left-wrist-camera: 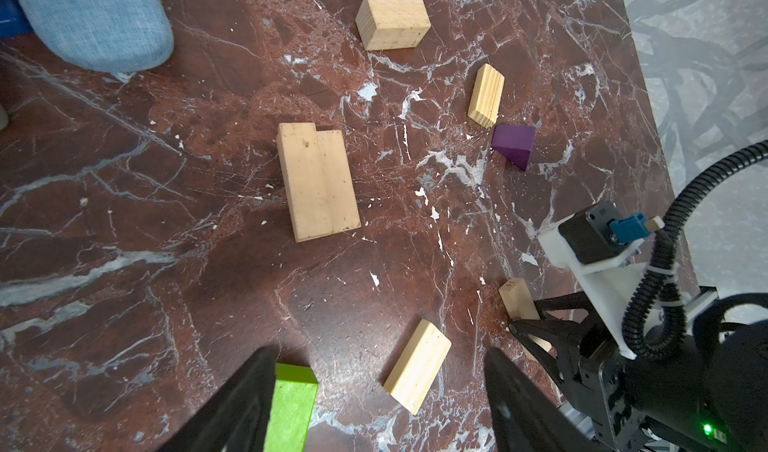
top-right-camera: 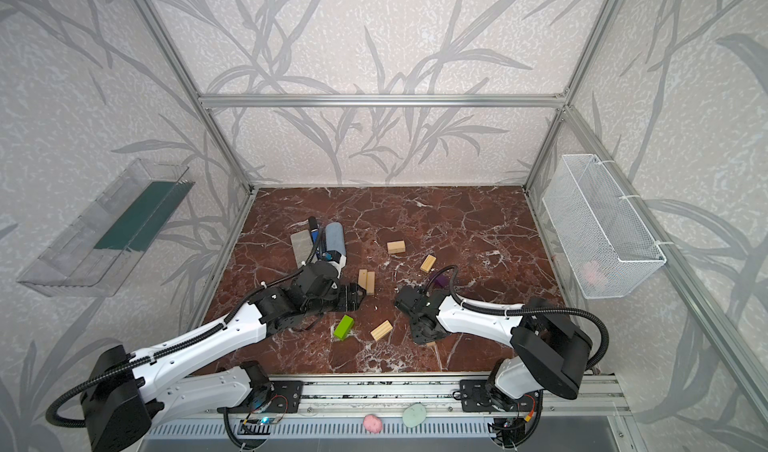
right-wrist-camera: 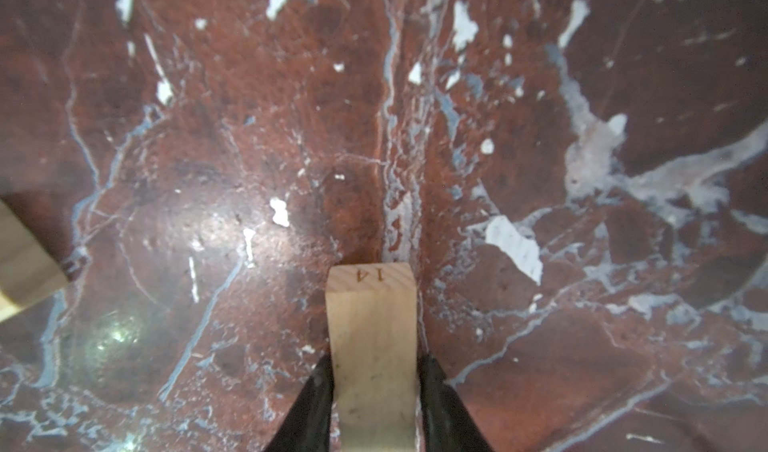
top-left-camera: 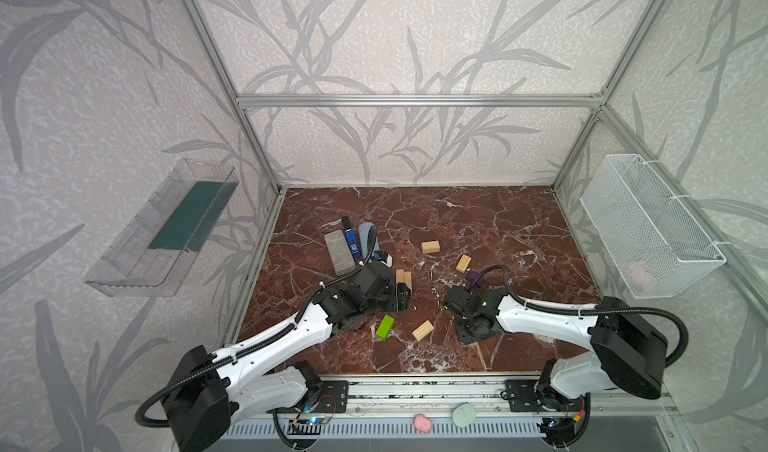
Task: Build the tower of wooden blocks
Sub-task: 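Lift the grasped small wooden block with the right gripper, then carry the held block with the right gripper toward the blocks near the glasses case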
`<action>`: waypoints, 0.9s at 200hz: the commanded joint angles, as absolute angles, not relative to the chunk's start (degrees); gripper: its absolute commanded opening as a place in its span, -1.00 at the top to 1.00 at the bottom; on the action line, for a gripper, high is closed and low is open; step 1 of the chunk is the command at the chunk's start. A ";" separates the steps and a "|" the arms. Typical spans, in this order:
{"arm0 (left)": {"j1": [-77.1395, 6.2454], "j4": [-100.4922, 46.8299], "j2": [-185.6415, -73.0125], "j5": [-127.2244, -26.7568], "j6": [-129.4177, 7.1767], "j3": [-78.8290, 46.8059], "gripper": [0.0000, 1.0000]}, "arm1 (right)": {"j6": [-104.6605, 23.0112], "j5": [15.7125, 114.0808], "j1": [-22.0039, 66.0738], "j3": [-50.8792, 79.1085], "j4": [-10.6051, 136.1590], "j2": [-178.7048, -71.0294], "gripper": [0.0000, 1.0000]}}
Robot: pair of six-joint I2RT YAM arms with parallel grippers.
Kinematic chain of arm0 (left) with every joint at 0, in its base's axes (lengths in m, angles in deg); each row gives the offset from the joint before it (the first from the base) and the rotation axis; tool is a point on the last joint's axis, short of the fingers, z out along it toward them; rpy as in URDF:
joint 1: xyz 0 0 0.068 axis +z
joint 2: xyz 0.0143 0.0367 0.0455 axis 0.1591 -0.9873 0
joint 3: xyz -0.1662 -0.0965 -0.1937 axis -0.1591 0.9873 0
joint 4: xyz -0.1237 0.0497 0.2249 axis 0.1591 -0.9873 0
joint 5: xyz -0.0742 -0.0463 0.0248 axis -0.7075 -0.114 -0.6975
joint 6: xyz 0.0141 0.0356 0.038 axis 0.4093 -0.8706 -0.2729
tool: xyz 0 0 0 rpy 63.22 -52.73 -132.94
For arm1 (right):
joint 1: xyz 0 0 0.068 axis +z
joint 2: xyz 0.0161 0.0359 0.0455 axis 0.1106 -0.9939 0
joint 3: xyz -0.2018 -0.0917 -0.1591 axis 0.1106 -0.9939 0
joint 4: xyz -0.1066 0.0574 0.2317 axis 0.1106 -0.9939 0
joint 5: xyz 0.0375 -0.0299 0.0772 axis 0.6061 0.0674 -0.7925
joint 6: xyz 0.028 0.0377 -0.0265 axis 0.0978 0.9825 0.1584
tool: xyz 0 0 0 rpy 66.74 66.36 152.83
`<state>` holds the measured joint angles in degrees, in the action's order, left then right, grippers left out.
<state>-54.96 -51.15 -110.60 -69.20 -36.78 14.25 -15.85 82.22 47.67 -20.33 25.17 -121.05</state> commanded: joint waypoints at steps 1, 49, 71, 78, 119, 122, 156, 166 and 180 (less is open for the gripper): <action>-55.12 -51.57 -109.32 -69.09 -37.71 14.49 -0.55 | -14.91 84.26 48.27 -19.28 23.07 -121.63 0.30; -55.07 -51.77 -108.64 -68.92 -38.25 14.33 -0.57 | -15.94 84.86 48.49 -18.91 22.14 -117.51 0.48; -55.04 -51.68 -108.29 -69.05 -39.05 14.24 -0.60 | -15.64 85.10 48.42 -19.52 22.22 -114.40 0.48; -55.04 -51.88 -108.05 -68.82 -39.27 14.18 -0.60 | -15.46 85.36 48.41 -19.80 22.45 -113.42 0.49; -54.86 -54.10 -105.59 -68.48 -39.85 13.63 -0.61 | -15.73 86.25 48.31 -18.36 22.68 -109.27 0.51; -54.86 -54.22 -105.25 -68.31 -39.92 13.70 -0.61 | -15.92 86.44 48.32 -18.11 22.60 -109.11 0.51; -54.03 -57.16 -102.59 -65.76 -40.99 13.68 -0.62 | -17.81 86.77 48.28 -12.78 21.52 -110.02 0.52; -53.60 -58.30 -102.14 -64.93 -41.35 13.47 -0.62 | -17.98 86.57 48.32 -10.60 21.33 -111.11 0.52; -52.91 -59.13 -101.42 -64.25 -41.69 13.55 -0.62 | -17.62 86.04 48.31 -7.66 21.23 -113.26 0.52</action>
<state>-54.04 -55.15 -102.78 -67.37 -40.12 14.25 -16.94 85.43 48.13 -12.92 22.57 -110.65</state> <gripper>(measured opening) 0.811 0.268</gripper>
